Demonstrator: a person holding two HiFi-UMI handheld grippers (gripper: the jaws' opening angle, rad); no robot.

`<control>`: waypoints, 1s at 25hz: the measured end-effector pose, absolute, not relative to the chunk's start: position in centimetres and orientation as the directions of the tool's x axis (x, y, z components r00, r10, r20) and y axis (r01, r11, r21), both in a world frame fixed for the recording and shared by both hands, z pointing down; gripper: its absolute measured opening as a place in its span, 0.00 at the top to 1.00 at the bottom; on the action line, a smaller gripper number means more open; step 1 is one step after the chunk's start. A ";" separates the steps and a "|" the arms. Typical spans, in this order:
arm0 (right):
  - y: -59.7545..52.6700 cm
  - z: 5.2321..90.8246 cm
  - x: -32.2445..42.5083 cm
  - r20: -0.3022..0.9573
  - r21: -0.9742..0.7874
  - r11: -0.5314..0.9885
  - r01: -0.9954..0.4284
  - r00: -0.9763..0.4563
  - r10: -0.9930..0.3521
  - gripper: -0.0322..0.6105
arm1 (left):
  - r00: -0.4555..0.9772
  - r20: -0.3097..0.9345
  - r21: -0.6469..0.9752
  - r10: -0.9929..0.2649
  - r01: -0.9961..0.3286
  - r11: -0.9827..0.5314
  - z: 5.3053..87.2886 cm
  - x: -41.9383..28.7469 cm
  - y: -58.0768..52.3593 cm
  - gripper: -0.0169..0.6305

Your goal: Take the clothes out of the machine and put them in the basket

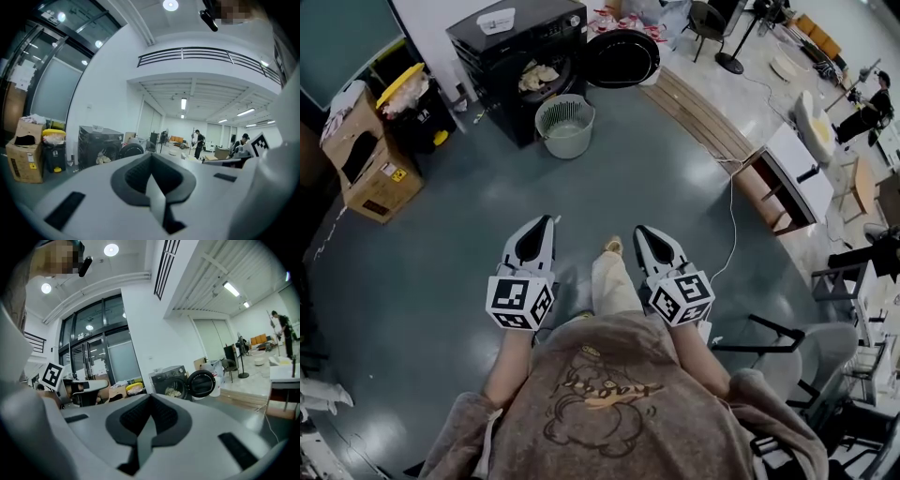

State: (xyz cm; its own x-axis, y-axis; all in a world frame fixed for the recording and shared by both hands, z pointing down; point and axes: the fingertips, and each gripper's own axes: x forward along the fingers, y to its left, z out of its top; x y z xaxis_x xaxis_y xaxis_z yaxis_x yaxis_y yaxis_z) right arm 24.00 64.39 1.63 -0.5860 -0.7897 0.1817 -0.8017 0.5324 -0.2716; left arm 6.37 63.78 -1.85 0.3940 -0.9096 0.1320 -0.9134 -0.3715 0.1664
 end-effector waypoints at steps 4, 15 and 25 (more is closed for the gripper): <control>61.4 2.3 23.9 0.186 -0.284 0.524 -0.803 -0.583 -0.791 0.97 | 0.399 0.136 0.172 -0.907 -0.911 -0.375 -1.4 6.2 60.7 0.96; 45.4 1.9 25.1 0.173 -0.305 0.550 -0.778 -0.613 -0.771 0.97 | 0.393 0.144 0.174 -0.908 -0.914 -0.368 -2.1 7.5 45.4 0.96; 31.1 1.5 26.7 0.166 -0.312 0.598 -0.738 -0.662 -0.731 0.97 | 0.329 0.148 0.166 -0.933 -0.938 -0.304 -2.6 9.0 32.5 0.96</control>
